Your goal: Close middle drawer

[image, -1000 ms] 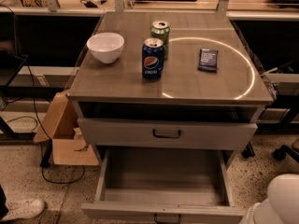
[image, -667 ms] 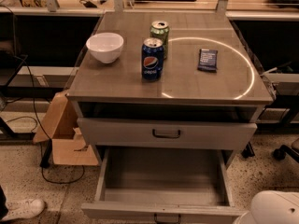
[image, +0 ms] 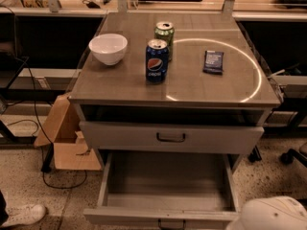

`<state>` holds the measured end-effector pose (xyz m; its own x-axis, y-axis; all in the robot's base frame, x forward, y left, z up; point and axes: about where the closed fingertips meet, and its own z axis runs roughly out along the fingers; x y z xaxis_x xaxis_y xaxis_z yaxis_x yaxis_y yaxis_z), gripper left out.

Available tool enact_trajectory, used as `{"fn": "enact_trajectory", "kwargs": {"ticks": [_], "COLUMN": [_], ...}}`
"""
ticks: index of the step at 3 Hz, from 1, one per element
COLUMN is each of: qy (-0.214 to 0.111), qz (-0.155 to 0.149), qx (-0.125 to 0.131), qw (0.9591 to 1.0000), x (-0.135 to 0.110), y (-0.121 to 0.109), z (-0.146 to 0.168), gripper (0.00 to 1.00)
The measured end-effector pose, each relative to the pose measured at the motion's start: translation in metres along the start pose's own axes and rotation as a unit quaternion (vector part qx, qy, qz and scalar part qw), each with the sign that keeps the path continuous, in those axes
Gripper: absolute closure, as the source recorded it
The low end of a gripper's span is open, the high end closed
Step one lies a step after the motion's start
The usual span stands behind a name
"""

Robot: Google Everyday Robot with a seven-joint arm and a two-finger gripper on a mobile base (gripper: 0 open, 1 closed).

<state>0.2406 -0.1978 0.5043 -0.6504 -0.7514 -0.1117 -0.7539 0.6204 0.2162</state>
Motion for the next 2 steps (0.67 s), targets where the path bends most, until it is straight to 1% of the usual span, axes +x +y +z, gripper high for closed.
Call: {"fn": "enact_trajectory", "kwargs": {"ticks": [1, 2], "qy": [-0.001, -0.011], "qz": [-0.005, -0.006], "qx": [0.005, 0.005], "qw": [1.0000, 0.9999], "x": [-0.017, -0.033], "y": [-0.006, -0.011], "z": [0.027, 0.048], "gripper": [1.00, 1.00]}}
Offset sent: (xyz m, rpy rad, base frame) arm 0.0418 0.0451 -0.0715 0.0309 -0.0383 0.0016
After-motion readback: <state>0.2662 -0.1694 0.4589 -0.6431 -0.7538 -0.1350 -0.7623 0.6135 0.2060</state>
